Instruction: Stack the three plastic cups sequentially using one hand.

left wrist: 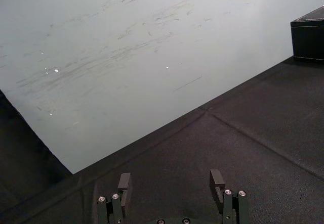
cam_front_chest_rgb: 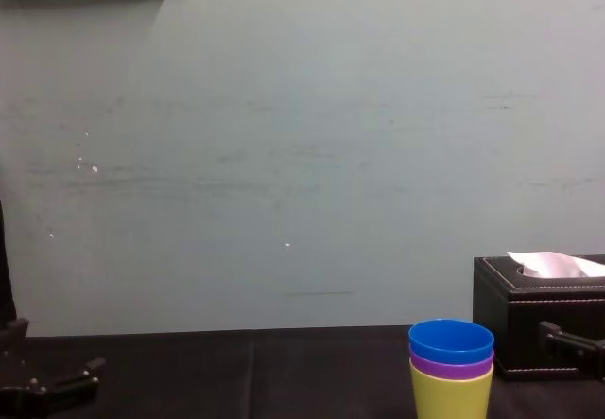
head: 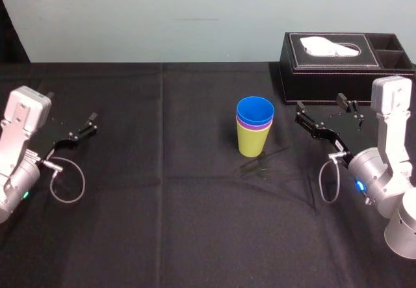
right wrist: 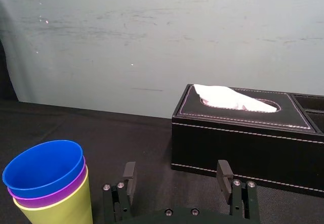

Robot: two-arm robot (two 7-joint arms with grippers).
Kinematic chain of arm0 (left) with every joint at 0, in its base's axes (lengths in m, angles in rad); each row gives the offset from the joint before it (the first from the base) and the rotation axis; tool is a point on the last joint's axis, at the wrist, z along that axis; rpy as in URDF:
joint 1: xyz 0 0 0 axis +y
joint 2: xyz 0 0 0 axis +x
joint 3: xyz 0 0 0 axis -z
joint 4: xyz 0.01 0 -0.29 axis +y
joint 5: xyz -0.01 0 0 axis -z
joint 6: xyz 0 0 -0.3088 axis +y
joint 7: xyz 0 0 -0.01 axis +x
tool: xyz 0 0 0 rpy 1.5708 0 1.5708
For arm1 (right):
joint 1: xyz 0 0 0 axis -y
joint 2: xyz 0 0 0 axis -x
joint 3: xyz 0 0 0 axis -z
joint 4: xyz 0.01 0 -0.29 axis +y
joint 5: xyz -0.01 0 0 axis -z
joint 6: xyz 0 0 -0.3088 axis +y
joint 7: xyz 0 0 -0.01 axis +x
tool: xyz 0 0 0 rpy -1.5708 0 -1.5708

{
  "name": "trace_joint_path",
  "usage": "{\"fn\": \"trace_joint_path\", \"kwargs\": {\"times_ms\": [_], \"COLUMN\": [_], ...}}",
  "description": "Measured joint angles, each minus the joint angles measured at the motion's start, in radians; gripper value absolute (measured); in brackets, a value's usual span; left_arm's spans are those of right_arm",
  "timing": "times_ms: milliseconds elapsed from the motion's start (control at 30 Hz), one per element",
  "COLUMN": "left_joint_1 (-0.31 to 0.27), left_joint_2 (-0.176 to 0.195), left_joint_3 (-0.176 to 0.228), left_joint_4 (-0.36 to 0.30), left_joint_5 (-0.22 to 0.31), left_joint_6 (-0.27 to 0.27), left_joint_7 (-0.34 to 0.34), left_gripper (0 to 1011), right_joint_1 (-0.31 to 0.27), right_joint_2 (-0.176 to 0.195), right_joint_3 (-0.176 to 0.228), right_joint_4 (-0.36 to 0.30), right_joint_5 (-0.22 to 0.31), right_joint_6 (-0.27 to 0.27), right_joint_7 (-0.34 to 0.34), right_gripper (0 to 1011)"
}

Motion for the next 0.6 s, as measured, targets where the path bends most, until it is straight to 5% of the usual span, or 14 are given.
{"fn": "trace_joint_path", "kwargs": {"times_ms": [600], "left_joint_1": [0.000], "left_joint_2": [0.000], "left_joint_3": [0.000], "left_joint_4": [0.000], "left_joint_5": [0.000], "left_joint_6": [0.000], "left_joint_7": [0.000], "left_gripper": [1011], "right_joint_1": [0.000], "right_joint_2": [0.000], "right_joint_3": [0.000], "right_joint_4": [-0.001], "right_joint_5": [0.001], "right_joint_6": [-0.001], "right_joint_7": [-0.002], "right_gripper": [1000]}}
